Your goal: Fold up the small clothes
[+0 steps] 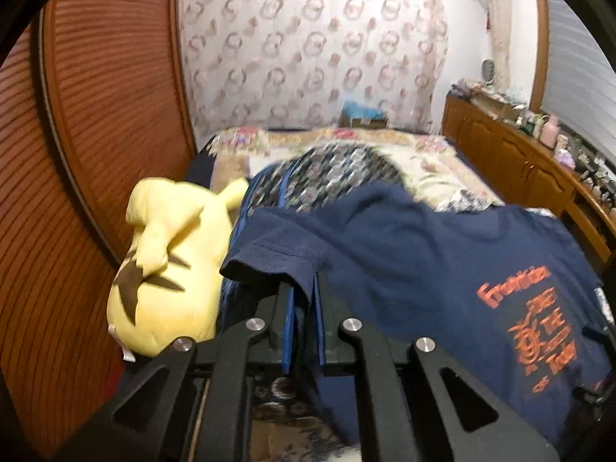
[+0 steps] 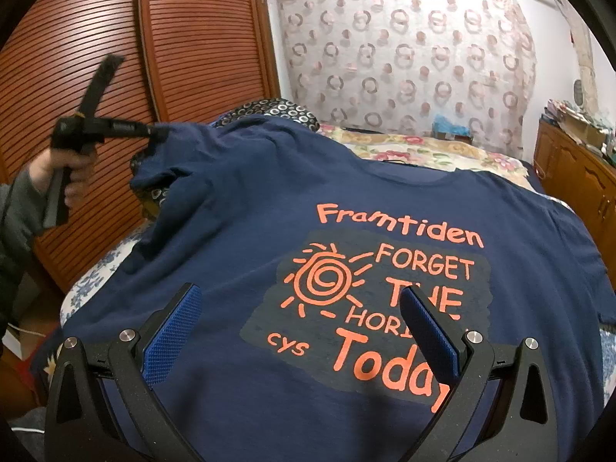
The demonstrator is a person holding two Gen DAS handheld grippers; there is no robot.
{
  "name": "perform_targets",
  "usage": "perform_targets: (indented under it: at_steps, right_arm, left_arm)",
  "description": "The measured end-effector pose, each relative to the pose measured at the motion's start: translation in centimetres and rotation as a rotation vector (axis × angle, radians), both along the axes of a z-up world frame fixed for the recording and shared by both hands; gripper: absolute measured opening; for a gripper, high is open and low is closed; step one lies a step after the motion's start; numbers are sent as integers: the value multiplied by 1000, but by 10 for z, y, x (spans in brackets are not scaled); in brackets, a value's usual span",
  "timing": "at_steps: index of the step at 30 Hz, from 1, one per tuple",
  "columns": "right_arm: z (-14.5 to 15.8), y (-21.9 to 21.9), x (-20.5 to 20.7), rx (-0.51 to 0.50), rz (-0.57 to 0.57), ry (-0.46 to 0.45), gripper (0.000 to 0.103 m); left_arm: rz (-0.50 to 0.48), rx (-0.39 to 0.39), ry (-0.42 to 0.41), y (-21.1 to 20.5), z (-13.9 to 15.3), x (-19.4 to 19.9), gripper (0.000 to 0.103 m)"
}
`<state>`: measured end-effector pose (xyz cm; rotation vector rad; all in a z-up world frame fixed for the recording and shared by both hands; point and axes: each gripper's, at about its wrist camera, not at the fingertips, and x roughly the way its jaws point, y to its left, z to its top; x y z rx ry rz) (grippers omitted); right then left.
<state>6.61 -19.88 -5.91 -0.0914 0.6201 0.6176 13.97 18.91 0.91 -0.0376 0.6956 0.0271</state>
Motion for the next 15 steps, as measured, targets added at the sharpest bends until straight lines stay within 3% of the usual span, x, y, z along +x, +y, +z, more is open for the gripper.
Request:
perform_targets:
  at_steps: [8, 11, 15]
  right_arm:
    - [5, -13, 3, 20, -31, -1, 103]
    - [7, -16, 3, 24, -37, -2, 103]
    - [6, -20, 3, 23, -43, 2, 103]
  left_arm:
    - [-120, 36, -39, -62, 35, 16, 5]
    - [-112, 85, -18, -76, 38, 26, 5]
    - [-42, 133, 26, -61, 30, 29, 6]
